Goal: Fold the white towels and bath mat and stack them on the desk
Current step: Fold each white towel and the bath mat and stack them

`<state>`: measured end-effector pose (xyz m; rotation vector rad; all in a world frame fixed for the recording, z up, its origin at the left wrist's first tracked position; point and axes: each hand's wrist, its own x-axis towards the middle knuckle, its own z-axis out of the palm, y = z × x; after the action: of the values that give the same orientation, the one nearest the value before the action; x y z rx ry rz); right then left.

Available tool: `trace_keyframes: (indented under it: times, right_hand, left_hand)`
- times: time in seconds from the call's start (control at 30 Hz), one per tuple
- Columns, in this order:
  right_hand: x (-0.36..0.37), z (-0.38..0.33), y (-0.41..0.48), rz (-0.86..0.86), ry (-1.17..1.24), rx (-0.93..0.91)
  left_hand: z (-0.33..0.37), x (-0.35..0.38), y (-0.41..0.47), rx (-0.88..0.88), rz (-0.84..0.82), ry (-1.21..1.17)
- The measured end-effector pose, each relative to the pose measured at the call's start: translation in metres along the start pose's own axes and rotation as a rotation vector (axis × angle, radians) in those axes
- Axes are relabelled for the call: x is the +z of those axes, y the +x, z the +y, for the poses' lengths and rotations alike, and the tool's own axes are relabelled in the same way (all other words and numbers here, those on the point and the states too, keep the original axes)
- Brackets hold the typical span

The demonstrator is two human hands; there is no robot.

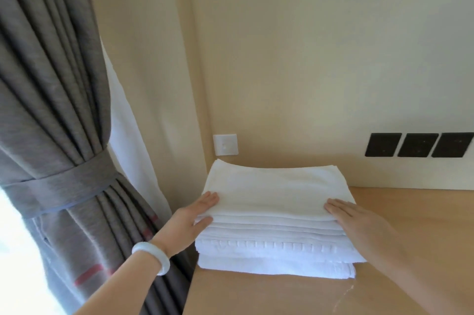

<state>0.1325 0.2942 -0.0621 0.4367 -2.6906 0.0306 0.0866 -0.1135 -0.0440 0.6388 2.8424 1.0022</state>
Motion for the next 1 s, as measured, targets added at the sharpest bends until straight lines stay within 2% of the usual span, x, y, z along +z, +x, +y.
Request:
trace_keyframes:
  times: [0.13,0.23,0.4,0.5,0.67,0.73,0.83,1.0]
  right_hand:
    - [-0.001,0.004,0.000,-0.072,-0.014,0.082]
    - [-0.013,-0.003,-0.001,-0.059,0.062,0.117]
    - [-0.017,-0.018,0.009,0.005,-0.030,-0.019]
    - [-0.005,-0.026,0.012,0.034,-0.057,-0.116]
    - [-0.011,-0.024,0.011,0.039,-0.009,-0.147]
    - [-0.012,-0.029,0.012,0.089,-0.030,-0.112]
    - [-0.007,-0.044,0.021,0.145,-0.021,-0.043]
    - [0.008,-0.107,0.047,0.057,0.101,-0.201]
  left_hand:
    - [-0.004,-0.008,0.001,0.044,-0.009,0.042]
    - [-0.010,-0.013,0.010,0.042,-0.024,0.095]
    - [-0.009,-0.017,0.006,0.041,-0.068,0.087]
    - [-0.003,-0.015,0.005,0.038,-0.075,0.243]
    - [0.003,-0.010,0.013,0.043,-0.031,0.437]
    - [0.002,-0.006,0.009,0.031,-0.002,0.346]
    - [-0.006,0.001,-0.002,-0.037,0.117,0.032]
    - [-0.005,0.032,-0.018,-0.463,0.409,-0.519]
